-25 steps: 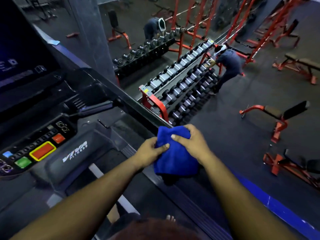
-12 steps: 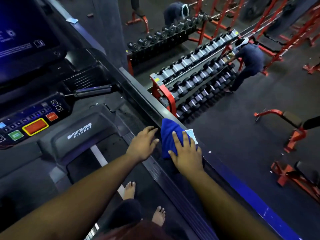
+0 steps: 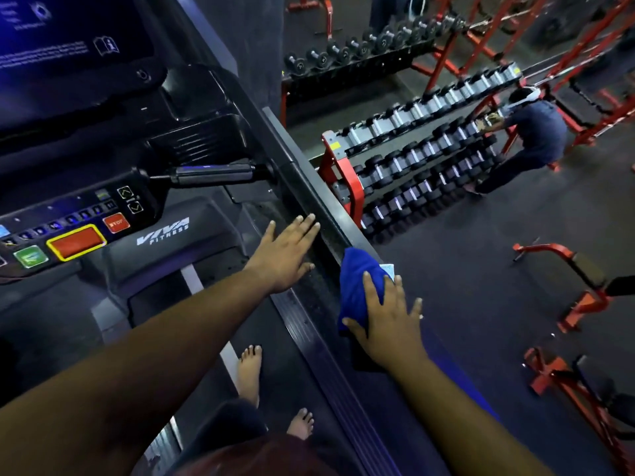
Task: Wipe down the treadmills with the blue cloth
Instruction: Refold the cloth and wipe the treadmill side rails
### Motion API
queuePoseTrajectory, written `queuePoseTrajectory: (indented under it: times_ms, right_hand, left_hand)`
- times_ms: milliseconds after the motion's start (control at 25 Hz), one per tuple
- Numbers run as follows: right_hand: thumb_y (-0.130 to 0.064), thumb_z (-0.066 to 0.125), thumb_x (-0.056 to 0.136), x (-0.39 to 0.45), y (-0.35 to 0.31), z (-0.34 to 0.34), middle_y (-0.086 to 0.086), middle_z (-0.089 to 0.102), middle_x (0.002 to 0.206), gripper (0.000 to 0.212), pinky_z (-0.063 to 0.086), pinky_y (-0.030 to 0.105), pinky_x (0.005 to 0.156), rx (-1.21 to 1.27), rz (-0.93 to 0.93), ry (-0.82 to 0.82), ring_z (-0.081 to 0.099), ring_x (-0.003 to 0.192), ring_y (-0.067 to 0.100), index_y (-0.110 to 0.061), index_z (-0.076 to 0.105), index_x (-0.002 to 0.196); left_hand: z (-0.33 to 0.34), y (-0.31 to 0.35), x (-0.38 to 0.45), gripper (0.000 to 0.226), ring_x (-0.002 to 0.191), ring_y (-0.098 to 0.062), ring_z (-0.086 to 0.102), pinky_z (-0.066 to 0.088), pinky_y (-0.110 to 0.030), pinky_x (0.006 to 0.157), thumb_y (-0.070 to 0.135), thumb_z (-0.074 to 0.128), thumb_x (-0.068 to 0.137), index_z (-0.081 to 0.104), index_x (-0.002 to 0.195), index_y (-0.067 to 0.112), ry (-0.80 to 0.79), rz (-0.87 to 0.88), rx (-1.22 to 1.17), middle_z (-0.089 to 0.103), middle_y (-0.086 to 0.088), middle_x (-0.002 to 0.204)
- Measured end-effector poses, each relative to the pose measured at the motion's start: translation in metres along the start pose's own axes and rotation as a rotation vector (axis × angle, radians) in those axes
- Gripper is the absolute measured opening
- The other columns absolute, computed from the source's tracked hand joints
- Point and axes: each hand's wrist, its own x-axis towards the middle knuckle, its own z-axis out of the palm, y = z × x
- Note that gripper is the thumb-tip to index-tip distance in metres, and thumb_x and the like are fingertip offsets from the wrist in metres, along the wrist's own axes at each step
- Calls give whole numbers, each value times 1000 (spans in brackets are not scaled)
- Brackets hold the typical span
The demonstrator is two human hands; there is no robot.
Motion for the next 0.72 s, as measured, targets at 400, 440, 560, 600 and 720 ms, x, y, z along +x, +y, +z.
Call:
queuePoseTrajectory:
  times_ms: [400,440,560,600,720]
  right_hand:
    - [-50,57,91,80,-50,-14,17,25,159,81,51,48,86,45,-91,61,47,127,36,-32,13,156]
    - [-51,58,90,73,-49,-13,19,26,159,81,48,52,90,-1,-70,78,45,131,37,-29,16,156]
    - [-51,55,92,112,-72,-17,21,15,162,83,37,66,102,-77,-48,88,26,146,39,-23,11,156]
    - [-50,54,93,138,-88,-22,21,10,163,83,38,65,102,-53,-74,72,21,147,39,-23,6,156]
    - [-45,51,94,209,-130,-42,21,4,164,84,50,57,94,-17,-154,33,20,146,42,-26,-2,156]
  left_hand:
    - [-15,-77,34,94,153,-18,-5,5,-65,118,39,56,93,-13,156,24,20,62,62,-16,1,165]
    - [-13,-81,36,97,153,-18,-5,4,-66,117,40,57,92,-14,155,23,22,67,68,-18,1,165]
    - [-14,-93,44,98,153,-18,-7,-4,-68,115,43,56,93,-15,155,21,34,6,35,-17,-1,165]
    - [-18,-98,47,97,153,-18,-7,-6,-69,114,43,55,93,-14,155,20,44,-26,39,-15,-2,166]
    - [-27,-117,52,94,153,-19,-6,-9,-75,109,47,52,93,-10,156,16,78,-114,130,-9,-4,167]
